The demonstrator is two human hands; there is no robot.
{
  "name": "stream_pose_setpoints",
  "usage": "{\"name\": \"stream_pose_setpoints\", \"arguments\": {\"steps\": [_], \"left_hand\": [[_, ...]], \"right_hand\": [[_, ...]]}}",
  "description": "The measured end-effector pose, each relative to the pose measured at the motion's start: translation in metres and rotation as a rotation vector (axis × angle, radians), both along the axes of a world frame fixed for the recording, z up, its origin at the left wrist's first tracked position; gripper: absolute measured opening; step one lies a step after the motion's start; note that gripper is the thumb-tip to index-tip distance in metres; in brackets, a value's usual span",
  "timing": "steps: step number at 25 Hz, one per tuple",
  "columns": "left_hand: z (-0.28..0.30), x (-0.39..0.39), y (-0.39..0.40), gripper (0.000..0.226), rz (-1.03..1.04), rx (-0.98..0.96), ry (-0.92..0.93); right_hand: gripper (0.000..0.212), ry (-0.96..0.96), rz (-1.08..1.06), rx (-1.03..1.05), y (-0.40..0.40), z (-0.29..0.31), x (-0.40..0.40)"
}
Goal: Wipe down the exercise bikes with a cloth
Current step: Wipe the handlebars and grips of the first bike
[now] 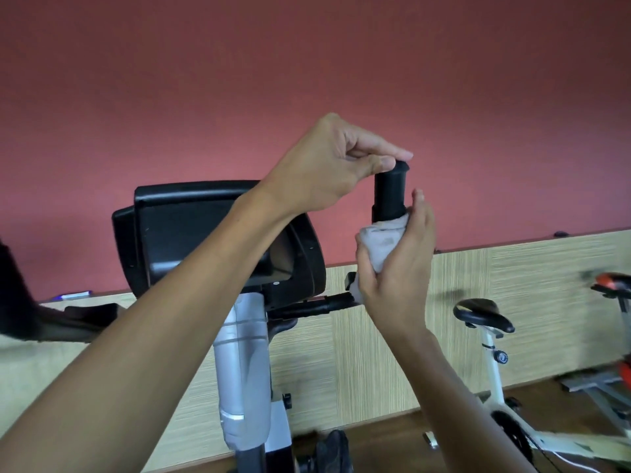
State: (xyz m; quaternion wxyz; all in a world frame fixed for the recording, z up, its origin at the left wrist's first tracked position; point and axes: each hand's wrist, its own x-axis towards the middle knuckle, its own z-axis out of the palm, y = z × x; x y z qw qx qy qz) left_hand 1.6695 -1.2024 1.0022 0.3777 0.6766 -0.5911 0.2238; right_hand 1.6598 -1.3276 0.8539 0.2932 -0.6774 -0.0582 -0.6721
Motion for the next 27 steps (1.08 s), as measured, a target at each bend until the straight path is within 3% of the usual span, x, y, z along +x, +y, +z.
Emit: {"name": "stream_pose_setpoints", "arguments": {"steps": [3,10,17,24,27], "left_hand": [[0.002,0.002,-0.001,0.022,-0.043,0.002,0.071],[-0.005,-0.003,0.000,0.021,-0.011,-0.036,0.092],[-0.004,-0.004,-0.002,0.022,-0.007,-0.044,0.143],[-0.012,-0.027,-0.006,0.021,0.159,-0.079,0.140],[-0.016,-0.040,-0.009,0.023,0.281,-0.072,0.026]], "right_hand": [[0.076,-0.072,-0.024,-0.015,0.001,0.043,-0.006],[0.090,0.082,0.076,-0.017,-0.005,-0.018,-0.003],[0.077,-0.008,0.075,0.033,-0.002,0.031,-0.006],[0.070,0.322,0.261,0.008,-0.027,-0.029,-0.019],[0.059,0.454,0.344,-0.047,-0.055,-0.046,-0.025]]}}
